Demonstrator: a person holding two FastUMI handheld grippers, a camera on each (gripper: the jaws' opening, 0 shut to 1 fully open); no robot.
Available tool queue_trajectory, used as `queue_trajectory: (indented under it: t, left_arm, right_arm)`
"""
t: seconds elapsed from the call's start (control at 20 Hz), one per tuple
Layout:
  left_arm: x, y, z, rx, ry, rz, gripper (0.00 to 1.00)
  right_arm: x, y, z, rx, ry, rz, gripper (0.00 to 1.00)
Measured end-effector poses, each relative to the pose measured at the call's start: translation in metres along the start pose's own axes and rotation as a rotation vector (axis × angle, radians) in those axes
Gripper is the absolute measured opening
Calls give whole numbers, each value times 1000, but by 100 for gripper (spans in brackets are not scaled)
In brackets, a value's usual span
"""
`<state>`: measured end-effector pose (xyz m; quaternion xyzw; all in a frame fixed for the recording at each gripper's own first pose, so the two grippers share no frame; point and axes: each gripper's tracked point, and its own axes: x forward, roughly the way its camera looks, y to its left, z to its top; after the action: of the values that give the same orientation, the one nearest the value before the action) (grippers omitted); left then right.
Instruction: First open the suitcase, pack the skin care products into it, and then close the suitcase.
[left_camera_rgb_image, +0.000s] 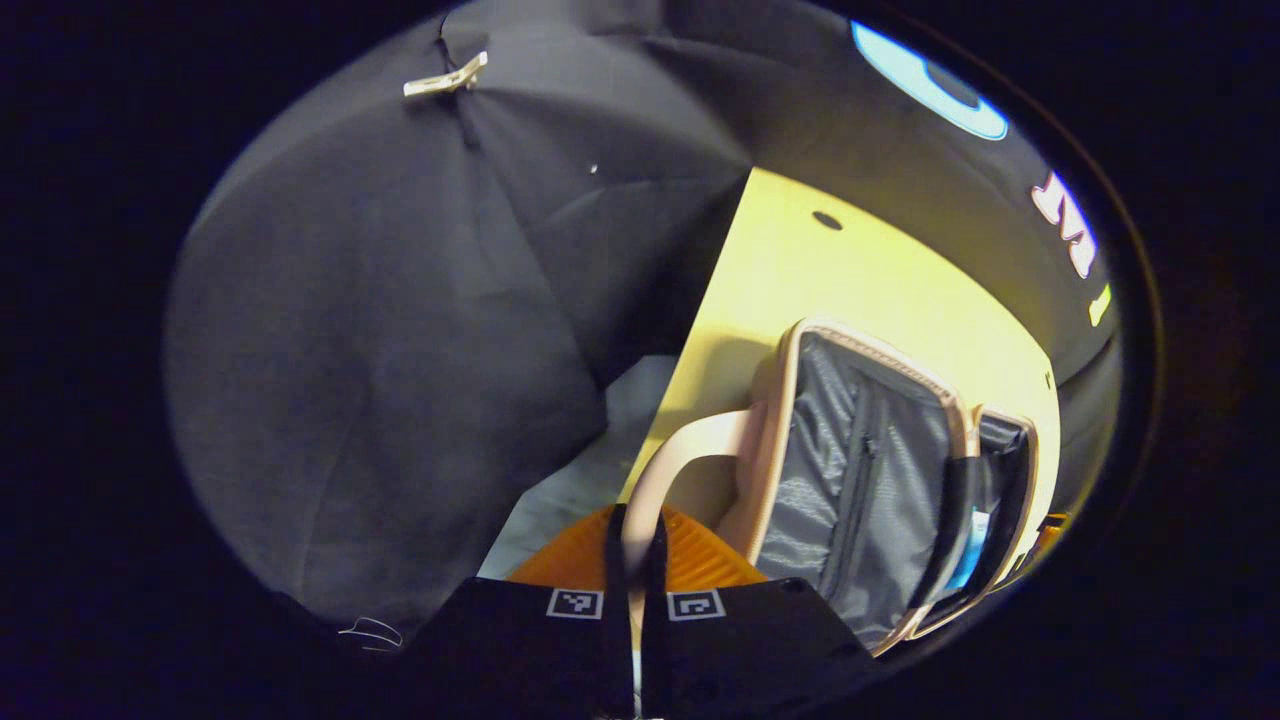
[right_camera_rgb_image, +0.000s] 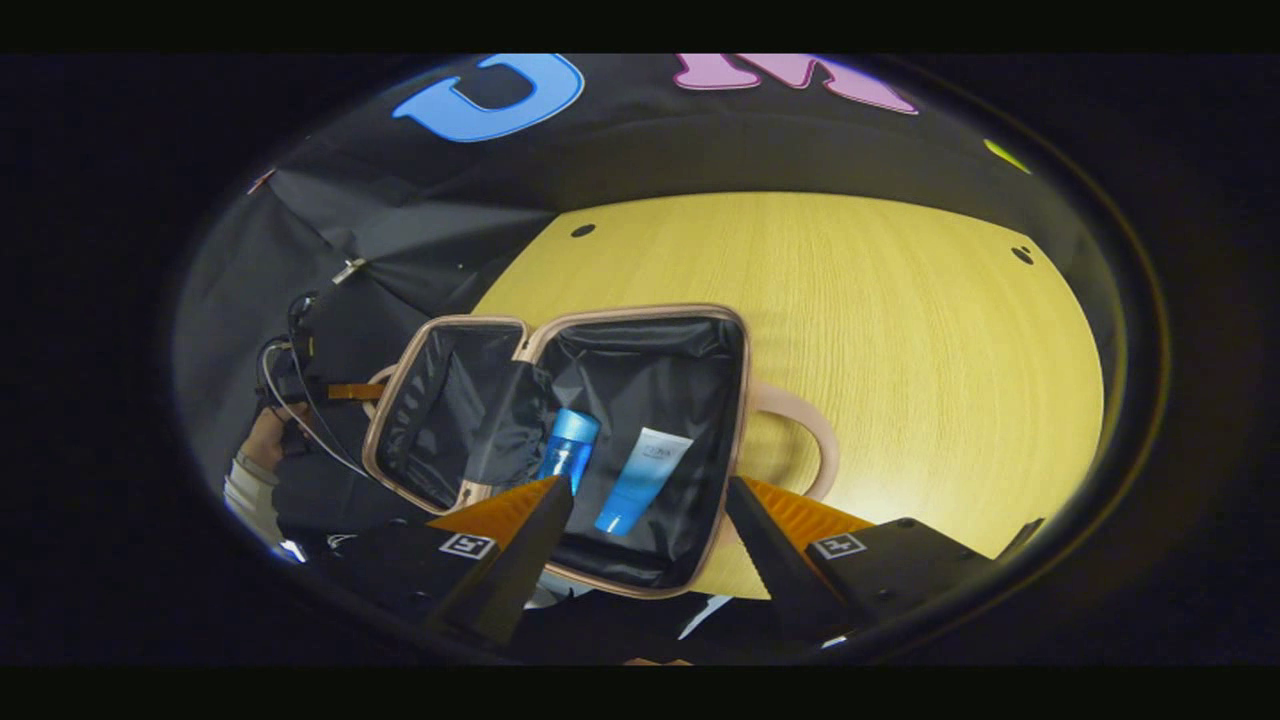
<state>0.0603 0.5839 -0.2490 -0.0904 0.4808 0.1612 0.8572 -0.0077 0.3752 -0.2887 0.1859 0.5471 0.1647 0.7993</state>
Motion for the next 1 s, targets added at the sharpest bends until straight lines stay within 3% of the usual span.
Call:
queue_trajectory:
  t: [0.3,0.55,0.6,0.85,1.0]
  left_arm:
    - [-84,-44,42,75,-196,-40,8]
    - [-158,-111,64,118,-374,-115,12]
    - [-171,-128,66,137,-401,-124,8]
    - [-237,-249,61,259,-578,-212,8]
    - [-248,-323,41,354,-650,-205,8]
  right_arm:
    - [-25,-7,25,-45,-120,8,98]
    - [-50,-22,25,-29,-175,22,97]
    - [-57,-26,24,-34,-188,25,97]
    - [-93,-53,20,-119,-229,63,98]
    - [-117,-72,20,-184,-258,91,97]
